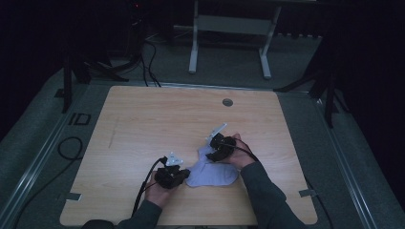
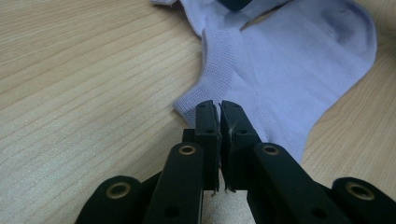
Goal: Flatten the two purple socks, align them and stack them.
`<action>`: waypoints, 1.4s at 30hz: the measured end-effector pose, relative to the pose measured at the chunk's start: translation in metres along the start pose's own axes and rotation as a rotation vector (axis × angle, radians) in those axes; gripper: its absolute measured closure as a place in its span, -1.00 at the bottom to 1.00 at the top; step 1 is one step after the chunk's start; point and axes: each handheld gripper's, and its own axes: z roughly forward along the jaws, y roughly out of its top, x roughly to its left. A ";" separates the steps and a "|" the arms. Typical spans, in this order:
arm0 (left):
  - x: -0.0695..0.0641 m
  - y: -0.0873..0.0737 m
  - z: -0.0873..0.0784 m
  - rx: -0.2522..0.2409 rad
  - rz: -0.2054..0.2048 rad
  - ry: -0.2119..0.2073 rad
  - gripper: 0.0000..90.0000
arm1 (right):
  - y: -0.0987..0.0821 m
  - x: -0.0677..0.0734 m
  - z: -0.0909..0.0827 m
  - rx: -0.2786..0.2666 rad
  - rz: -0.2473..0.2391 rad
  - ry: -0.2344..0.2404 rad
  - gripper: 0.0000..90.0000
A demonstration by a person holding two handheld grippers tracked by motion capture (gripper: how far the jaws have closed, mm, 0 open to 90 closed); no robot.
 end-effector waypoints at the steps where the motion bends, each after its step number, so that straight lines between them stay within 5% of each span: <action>1: 0.000 0.000 0.000 0.000 0.000 0.000 0.92 | 0.000 0.000 0.002 0.006 0.004 0.004 0.13; 10: 0.000 0.000 0.000 -0.001 0.002 0.002 0.90 | 0.005 -0.006 0.006 0.018 0.064 0.030 0.18; 11: 0.000 0.000 0.000 -0.001 0.002 0.002 0.90 | 0.005 -0.007 0.006 0.017 0.080 0.017 0.36; 20: -0.002 -0.001 0.001 -0.010 0.008 0.009 0.90 | 0.006 -0.015 0.006 0.018 0.152 -0.016 0.87; 28: -0.002 -0.001 0.001 -0.014 0.006 0.009 0.90 | 0.004 -0.021 0.007 -0.013 0.230 0.011 0.90; 42: -0.003 -0.001 0.000 -0.020 0.020 0.008 0.78 | -0.010 -0.022 -0.024 -0.087 0.228 -0.042 0.91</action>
